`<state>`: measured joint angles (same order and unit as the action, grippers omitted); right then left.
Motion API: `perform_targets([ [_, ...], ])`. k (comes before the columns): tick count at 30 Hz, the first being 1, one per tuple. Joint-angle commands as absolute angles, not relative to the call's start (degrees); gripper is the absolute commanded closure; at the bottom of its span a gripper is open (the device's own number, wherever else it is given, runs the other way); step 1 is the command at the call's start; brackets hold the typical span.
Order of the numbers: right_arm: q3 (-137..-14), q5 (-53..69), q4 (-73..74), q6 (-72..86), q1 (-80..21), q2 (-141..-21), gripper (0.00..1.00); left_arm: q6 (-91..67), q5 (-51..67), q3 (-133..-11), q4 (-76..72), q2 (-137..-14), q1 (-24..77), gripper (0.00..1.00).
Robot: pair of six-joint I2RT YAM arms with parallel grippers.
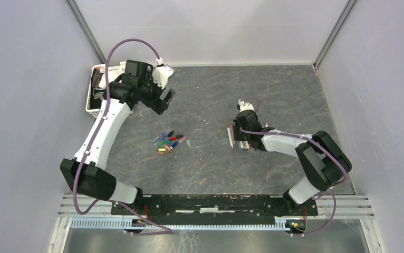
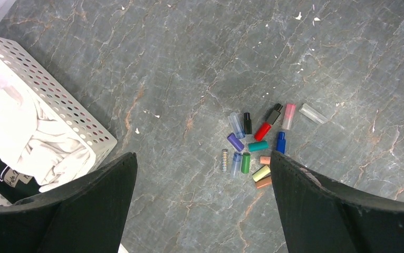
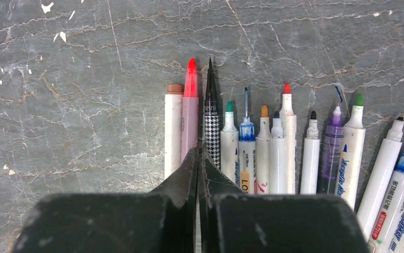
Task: Open the pen caps
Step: Reset both arms
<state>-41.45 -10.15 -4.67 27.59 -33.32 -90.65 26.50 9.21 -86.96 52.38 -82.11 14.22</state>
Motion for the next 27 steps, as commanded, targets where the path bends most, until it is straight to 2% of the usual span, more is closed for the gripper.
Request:
perform_targets([
  [1,-44.06,-10.88,-4.08,28.0,-33.6,-88.13,0.97,23.74,9.23,-88.07,52.53,-80.24,13.95,0.0],
  [8,-45.25,-19.57,-0.17,25.28,-32.65,-76.34,0.73,22.54,5.62,-85.96,47.99,-82.38,9.75,0.0],
  [10,-44.93,-22.01,2.3,24.52,-31.2,-72.59,0.58,22.43,4.52,-84.23,45.38,-83.3,8.02,0.0],
  [16,-38.47,-25.36,1.27,22.71,-19.6,-63.65,0.06,19.02,6.91,-69.32,25.69,-83.26,1.86,0.0],
  [17,-37.01,-26.14,0.87,22.59,-16.93,-63.0,0.02,17.85,8.54,-66.42,21.88,-82.97,0.86,0.0],
  [20,-29.91,-33.37,-4.25,20.93,-11.98,-59.91,0.02,14.66,11.11,-59.25,10.14,-83.01,-1.23,0.0],
  [24,-16.04,-47.99,-22.33,12.41,-11.15,-55.28,0.02,10.13,13.78,-52.72,-2.34,-85.3,-3.38,0.0],
  [27,-9.32,-53.64,-33.65,8.61,-10.91,-56.83,0.02,5.69,16.59,-44.58,-16.15,-84.45,-5.04,0.0],
])
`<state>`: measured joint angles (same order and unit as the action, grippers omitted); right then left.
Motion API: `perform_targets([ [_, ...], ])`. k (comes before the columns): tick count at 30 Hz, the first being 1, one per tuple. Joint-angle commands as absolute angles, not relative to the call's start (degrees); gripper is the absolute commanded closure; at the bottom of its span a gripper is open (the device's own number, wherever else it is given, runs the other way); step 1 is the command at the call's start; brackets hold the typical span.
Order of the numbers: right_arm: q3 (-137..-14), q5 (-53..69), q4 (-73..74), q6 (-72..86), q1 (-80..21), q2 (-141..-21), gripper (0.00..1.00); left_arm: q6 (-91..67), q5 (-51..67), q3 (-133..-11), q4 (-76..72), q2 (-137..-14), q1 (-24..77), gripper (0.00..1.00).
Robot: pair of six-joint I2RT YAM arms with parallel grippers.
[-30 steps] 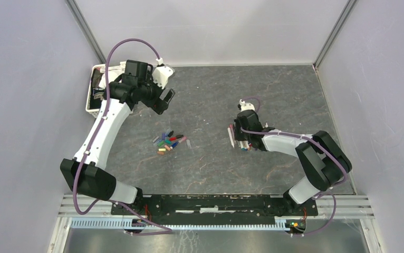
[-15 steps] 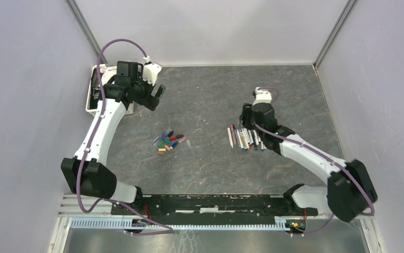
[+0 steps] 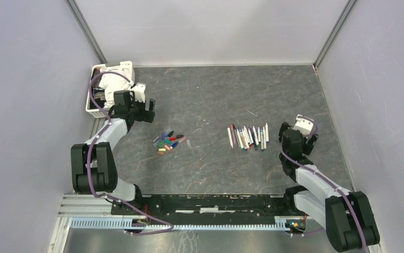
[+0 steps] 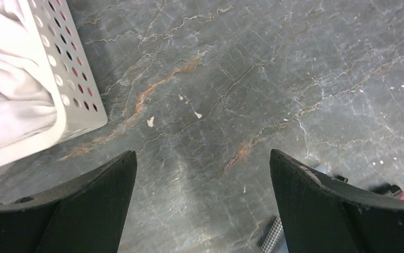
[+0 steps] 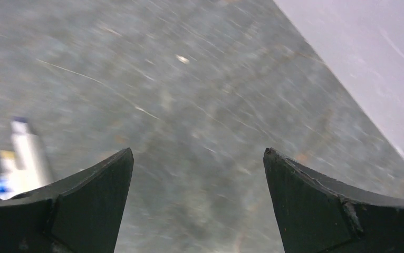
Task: Open the pen caps
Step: Reset both arms
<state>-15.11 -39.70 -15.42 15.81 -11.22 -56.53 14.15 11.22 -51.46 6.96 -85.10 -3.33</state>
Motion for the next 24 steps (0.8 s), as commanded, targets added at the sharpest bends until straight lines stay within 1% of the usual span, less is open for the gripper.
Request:
perform_targets([
  [1,-8.91,-52.98,-34.15,8.69,-10.24,-57.46,0.02,5.13,16.9,-42.5,-19.61,-84.24,-5.14,0.0],
  [5,-6.38,-50.7,-39.13,7.76,-9.25,-60.33,0.02,2.84,15.98,-38.45,-25.39,-84.73,-5.1,0.0],
  [9,-2.56,-48.49,-47.89,5.03,-9.29,-62.49,0.02,0.94,14.93,-34.21,-30.74,-85.22,-5.1,0.0],
  [12,-0.28,-47.36,-55.74,2.86,-9.25,-65.39,0.02,0.18,14.93,-31.81,-34.71,-86.27,-5.11,0.0],
  [15,4.42,-45.54,-68.5,-1.64,-9.27,-68.17,0.02,-1.16,14.24,-29.97,-38.68,-86.92,-5.14,0.0],
  [18,5.01,-42.94,-72.6,-2.99,-9.18,-70.62,0.02,-1.46,14.32,-28.07,-42.22,-86.87,-5.1,0.0],
  [19,6.38,-41.92,-78.01,-4.39,-9.22,-72.12,0.02,-1.49,14.3,-26.87,-43.89,-86.73,-5.14,0.0],
  [20,7.47,-40.04,-80.86,-5.85,-9.18,-72.53,0.02,-1.49,14.37,-24.74,-46.91,-86.4,-5.15,0.0],
  [21,7.27,-37.12,-79.49,-6.37,-9.16,-72.06,0.02,-1.3,14.62,-22.36,-50.49,-86.18,-5.17,0.0],
  [22,7.71,-34.7,-79.49,-7.22,-9.23,-71.8,0.02,-1.44,14.2,-18.67,-58.99,-86.02,-5.11,0.0],
  [24,11.18,-28.99,-87.36,-10.13,-9.38,-72.97,0.02,-0.5,13.57,-12.65,-68.18,-85.54,-4.79,0.0],
])
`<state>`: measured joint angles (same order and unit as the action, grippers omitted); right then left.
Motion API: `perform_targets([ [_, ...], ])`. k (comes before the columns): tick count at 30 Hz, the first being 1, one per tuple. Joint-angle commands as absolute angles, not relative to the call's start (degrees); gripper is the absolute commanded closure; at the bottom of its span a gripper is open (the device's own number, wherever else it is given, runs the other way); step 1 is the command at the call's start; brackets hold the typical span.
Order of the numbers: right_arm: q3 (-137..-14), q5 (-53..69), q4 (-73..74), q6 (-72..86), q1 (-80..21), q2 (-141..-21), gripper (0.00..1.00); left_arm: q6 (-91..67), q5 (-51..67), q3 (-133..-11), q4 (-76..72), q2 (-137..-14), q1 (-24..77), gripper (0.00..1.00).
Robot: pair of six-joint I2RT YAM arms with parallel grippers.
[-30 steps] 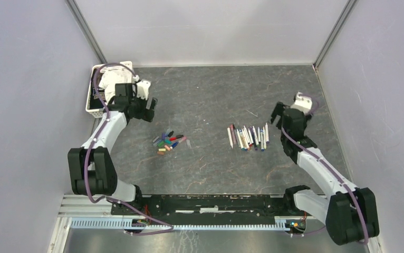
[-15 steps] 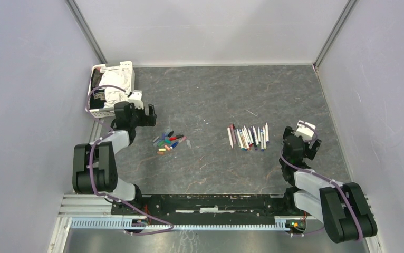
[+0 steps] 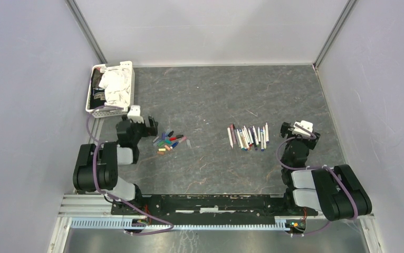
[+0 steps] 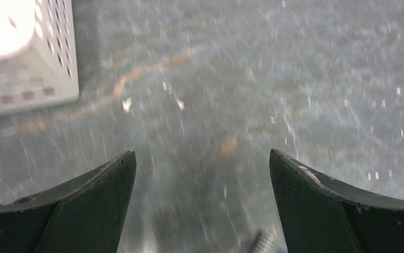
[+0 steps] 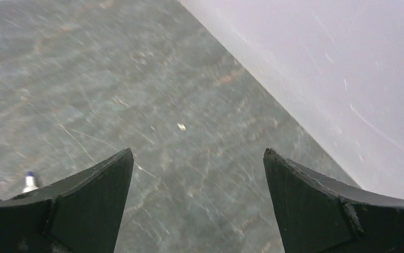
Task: Open the pen caps
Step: Reset both arms
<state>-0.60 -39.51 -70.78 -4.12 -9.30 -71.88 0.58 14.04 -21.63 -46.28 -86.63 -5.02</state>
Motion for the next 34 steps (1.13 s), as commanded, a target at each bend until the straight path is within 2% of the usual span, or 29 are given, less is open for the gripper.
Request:
perform_targets([
  [1,12.86,-25.45,-92.36,-11.61,-9.9,-74.96,0.02,-1.01,13.26,-9.22,-78.15,-87.95,-4.53,0.0],
  [2,15.23,-25.37,-101.3,-13.84,-11.05,-79.02,0.02,-1.95,13.24,-6.89,-85.32,-90.19,-4.58,0.0],
  [3,16.44,-27.41,-111.49,-17.15,-13.69,-84.14,0.02,-1.74,13.23,-6.52,-83.53,-89.2,-4.58,0.0],
  [4,15.74,-29.87,-110.55,-18.37,-15.34,-84.18,0.02,-0.69,13.26,-7.85,-77.45,-87.33,-4.6,0.0],
  [6,10.82,-31.35,-95.15,-14.49,-13.62,-79.64,0.02,-1.27,13.45,-12.28,-72.45,-88.64,-4.61,0.0],
  [7,6.29,-30.04,-84.3,-11.66,-11.17,-78.61,0.02,-1.13,13.18,-13.36,-70.76,-89.38,-4.53,0.0],
  [8,5.66,-26.18,-81.57,-9.03,-7.56,-78.23,0.02,-0.68,12.67,-13.25,-69.51,-88.69,-4.3,0.0],
  [34,6.04,-22.52,-81.83,-9.05,-6.23,-77.87,0.02,-0.35,11.29,-12.86,-69.65,-88.06,-2.86,0.0],
])
